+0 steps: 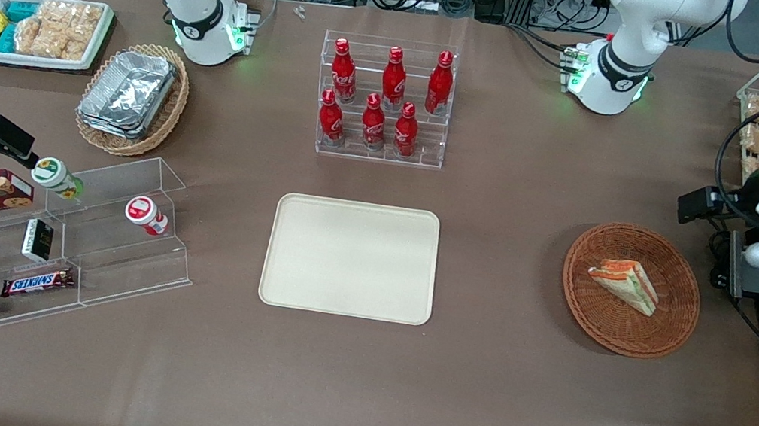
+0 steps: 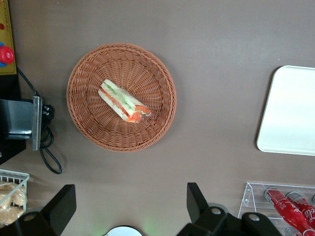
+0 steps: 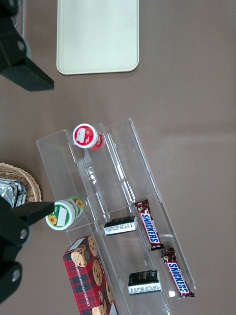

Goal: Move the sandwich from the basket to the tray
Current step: 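Lower the open left gripper over the wrapped sandwich in the wicker basket, then close the left gripper on the sandwich's edge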

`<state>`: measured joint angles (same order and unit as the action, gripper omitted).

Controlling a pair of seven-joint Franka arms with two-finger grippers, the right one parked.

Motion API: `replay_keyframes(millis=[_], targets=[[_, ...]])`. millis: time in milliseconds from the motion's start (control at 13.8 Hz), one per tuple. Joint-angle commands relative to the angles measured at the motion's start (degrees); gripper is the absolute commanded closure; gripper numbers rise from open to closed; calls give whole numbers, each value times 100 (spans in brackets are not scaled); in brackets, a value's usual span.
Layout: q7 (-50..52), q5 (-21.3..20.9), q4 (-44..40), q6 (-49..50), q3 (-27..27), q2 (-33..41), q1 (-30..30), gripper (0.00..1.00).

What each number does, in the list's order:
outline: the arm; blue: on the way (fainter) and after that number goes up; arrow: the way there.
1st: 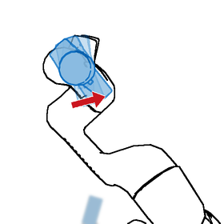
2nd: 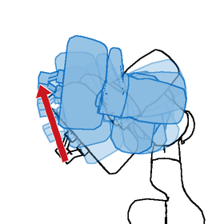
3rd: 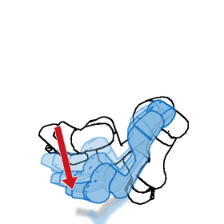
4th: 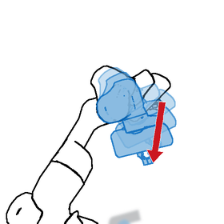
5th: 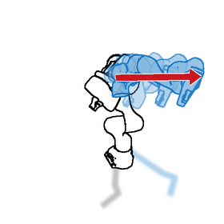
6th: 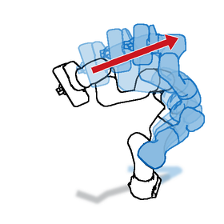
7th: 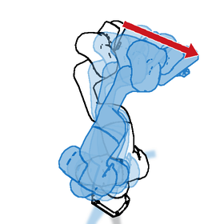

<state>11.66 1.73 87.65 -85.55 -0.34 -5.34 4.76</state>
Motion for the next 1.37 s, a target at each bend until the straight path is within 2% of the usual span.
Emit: replay_keyframes(millis=[0,361,578,940,1084,1301], targets=[[187,205,-90,38,34,-405,-230,0],[1223,100,23,-259,52,-1266,-248,0],[1504,12,961,-1267,192,-1224,-239,0],[2839,-93,2281,-2886,192,-1241,-213,0],[3411,-321,2668,-3326,184,-1294,-204,0],[3659,-348,2977,-3749,184,-1373,-204,0]])
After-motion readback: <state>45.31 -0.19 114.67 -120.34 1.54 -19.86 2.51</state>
